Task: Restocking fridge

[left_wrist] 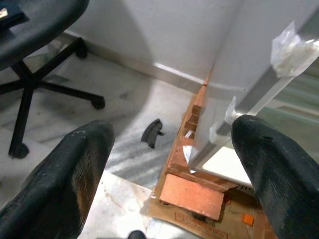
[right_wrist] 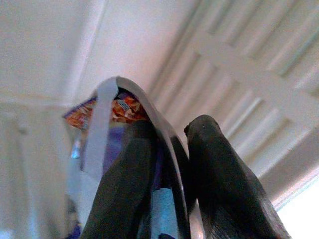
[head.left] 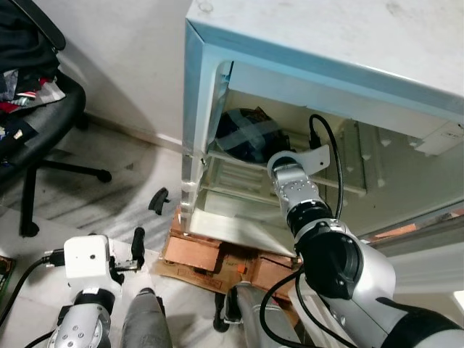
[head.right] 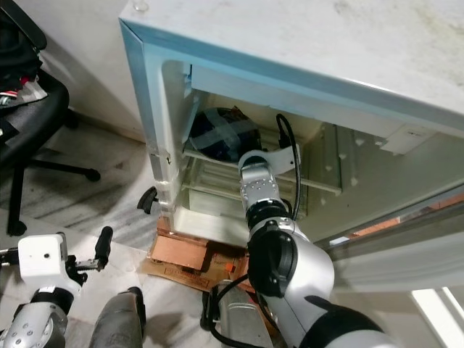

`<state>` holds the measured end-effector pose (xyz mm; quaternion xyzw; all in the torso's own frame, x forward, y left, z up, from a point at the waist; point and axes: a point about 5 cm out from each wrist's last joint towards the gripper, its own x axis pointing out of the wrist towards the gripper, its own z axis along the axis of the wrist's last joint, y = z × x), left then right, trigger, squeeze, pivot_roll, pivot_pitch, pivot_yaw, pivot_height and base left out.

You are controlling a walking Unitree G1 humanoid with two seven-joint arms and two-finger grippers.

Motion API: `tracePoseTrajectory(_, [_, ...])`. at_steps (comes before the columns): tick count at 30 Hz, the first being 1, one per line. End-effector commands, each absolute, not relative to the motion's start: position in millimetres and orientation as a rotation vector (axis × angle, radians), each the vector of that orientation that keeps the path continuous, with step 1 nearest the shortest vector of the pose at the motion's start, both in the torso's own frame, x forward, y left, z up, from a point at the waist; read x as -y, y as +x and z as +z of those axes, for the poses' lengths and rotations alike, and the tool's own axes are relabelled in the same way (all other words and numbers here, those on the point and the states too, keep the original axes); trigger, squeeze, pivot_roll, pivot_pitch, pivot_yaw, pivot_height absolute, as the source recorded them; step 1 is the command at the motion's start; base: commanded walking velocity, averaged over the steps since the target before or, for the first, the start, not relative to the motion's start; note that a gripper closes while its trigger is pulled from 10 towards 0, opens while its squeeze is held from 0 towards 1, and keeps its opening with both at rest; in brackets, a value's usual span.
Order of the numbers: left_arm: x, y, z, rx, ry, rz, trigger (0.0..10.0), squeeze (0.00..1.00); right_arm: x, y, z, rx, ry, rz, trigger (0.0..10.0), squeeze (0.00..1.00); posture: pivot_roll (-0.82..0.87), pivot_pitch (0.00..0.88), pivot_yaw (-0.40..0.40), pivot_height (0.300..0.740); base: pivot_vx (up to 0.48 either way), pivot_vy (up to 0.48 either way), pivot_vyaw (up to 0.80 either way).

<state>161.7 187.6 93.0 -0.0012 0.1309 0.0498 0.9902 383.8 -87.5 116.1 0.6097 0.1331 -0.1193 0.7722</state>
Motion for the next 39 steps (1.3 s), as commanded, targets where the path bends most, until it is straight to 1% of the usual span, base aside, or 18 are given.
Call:
tracePoseTrajectory(1, [-186.9, 160.1, 88.0, -0.293, 0.000, 0.108, 10.0, 0.00, 44.4, 381.9, 128.4, -0.332, 1.383, -0.121, 10.0, 1.00, 0.24, 0.290, -0.167, 0.740, 0.000, 0.000, 0.00])
tracePoseTrajectory(4, [-185.8, 164.1, 87.7, -0.286, -0.002, 0.105, 10.0, 0.00, 55.4, 385.2, 129.9, -0.291, 1.356, -0.109, 10.0, 1.00, 0.24, 0.283, -0.166, 0.740, 0.000, 0.000, 0.00])
tracePoseTrajectory(6, [-185.7, 167.8, 87.4, -0.280, -0.001, 0.102, 10.0, 0.00, 68.7, 387.1, 128.9, -0.256, 1.241, -0.111, 10.0, 1.00, 0.23, 0.271, -0.163, 0.740, 0.000, 0.000, 0.00])
tracePoseTrajectory(7, [-185.7, 167.8, 87.4, -0.280, -0.001, 0.102, 10.0, 0.00, 68.7, 387.1, 128.9, -0.256, 1.241, -0.111, 10.0, 1.00, 0.23, 0.271, -0.163, 0.740, 0.000, 0.000, 0.00])
tracePoseTrajectory(10, [-187.0, 173.8, 87.5, -0.267, 0.000, 0.102, 10.0, 0.00, 85.5, 388.6, 127.2, -0.213, 1.198, -0.102, 10.0, 1.00, 0.22, 0.258, -0.154, 0.740, 0.000, 0.000, 0.00])
tracePoseTrajectory(12, [-187.2, 175.7, 87.5, -0.263, 0.001, 0.102, 10.0, 0.00, 89.4, 388.5, 126.3, -0.205, 1.179, -0.099, 10.0, 1.00, 0.22, 0.255, -0.153, 0.740, 0.000, 0.000, 0.00])
tracePoseTrajectory(15, [-187.4, 183.9, 87.1, -0.246, 0.011, 0.098, 10.0, 0.00, 111.7, 386.5, 118.4, -0.181, 1.089, -0.121, 10.0, 1.00, 0.21, 0.237, -0.143, 0.740, 0.000, 0.000, 0.00])
tracePoseTrajectory(18, [-186.8, 189.8, 88.0, -0.232, 0.010, 0.093, 10.0, 0.00, 122.9, 384.1, 113.0, -0.177, 1.020, -0.132, 10.0, 1.00, 0.20, 0.221, -0.132, 0.740, 0.000, 0.000, 0.00])
tracePoseTrajectory(19, [-186.5, 195.0, 87.6, -0.225, 0.012, 0.087, 10.0, 0.00, 132.5, 381.8, 108.8, -0.170, 0.950, -0.144, 10.0, 1.00, 0.19, 0.208, -0.125, 0.740, 0.000, 0.000, 0.00])
tracePoseTrajectory(20, [-186.5, 195.0, 87.6, -0.225, 0.012, 0.087, 10.0, 0.00, 132.5, 381.8, 108.8, -0.170, 0.950, -0.144, 10.0, 1.00, 0.19, 0.208, -0.125, 0.740, 0.000, 0.000, 0.00])
tracePoseTrajectory(21, [-186.7, 199.9, 86.6, -0.220, 0.013, 0.082, 10.0, 0.00, 139.6, 380.1, 106.3, -0.163, 0.897, -0.152, 10.0, 1.00, 0.18, 0.197, -0.121, 0.740, 0.000, 0.000, 0.00])
tracePoseTrajectory(24, [-186.7, 207.8, 87.3, -0.203, 0.016, 0.074, 10.0, 0.00, 151.4, 378.0, 104.5, -0.147, 0.832, -0.162, 10.0, 1.00, 0.17, 0.189, -0.116, 0.740, 0.000, 0.000, 0.00])
tracePoseTrajectory(29, [-188.5, 215.7, 89.9, -0.173, 0.023, 0.077, 10.0, 0.00, 165.0, 373.9, 105.8, -0.098, 0.718, -0.135, 10.0, 1.00, 0.16, 0.158, -0.102, 0.740, 0.000, 0.000, 0.00])
tracePoseTrajectory(33, [-188.1, 222.2, 91.0, -0.152, 0.030, 0.069, 10.0, 0.00, 172.4, 365.0, 106.8, -0.051, 0.616, -0.081, 10.0, 1.00, 0.14, 0.124, -0.091, 0.740, 0.000, 0.000, 0.00])
tracePoseTrajectory(34, [-185.3, 226.0, 93.0, -0.134, 0.035, 0.057, 10.0, 0.00, 174.8, 354.6, 107.7, -0.027, 0.541, -0.022, 10.0, 1.00, 0.14, 0.112, -0.087, 0.740, 0.000, 0.000, 0.00])
tracePoseTrajectory(36, [-183.5, 229.0, 94.0, -0.122, 0.043, 0.043, 10.0, 0.00, 176.3, 345.9, 107.4, -0.022, 0.506, 0.007, 10.0, 1.00, 0.12, 0.098, -0.079, 0.740, 0.000, 0.000, 0.00])
tracePoseTrajectory(38, [-179.2, 231.9, 94.1, -0.109, 0.044, 0.016, 10.0, 0.00, 181.7, 328.3, 106.2, -0.023, 0.457, 0.032, 10.0, 1.00, 0.10, 0.087, -0.071, 0.740, 0.000, 0.000, 0.00])
tracePoseTrajectory(39, [-179.2, 231.9, 94.1, -0.109, 0.044, 0.016, 10.0, 0.00, 181.7, 328.3, 106.2, -0.023, 0.457, 0.032, 10.0, 1.00, 0.10, 0.087, -0.071, 0.740, 0.000, 0.000, 0.00])
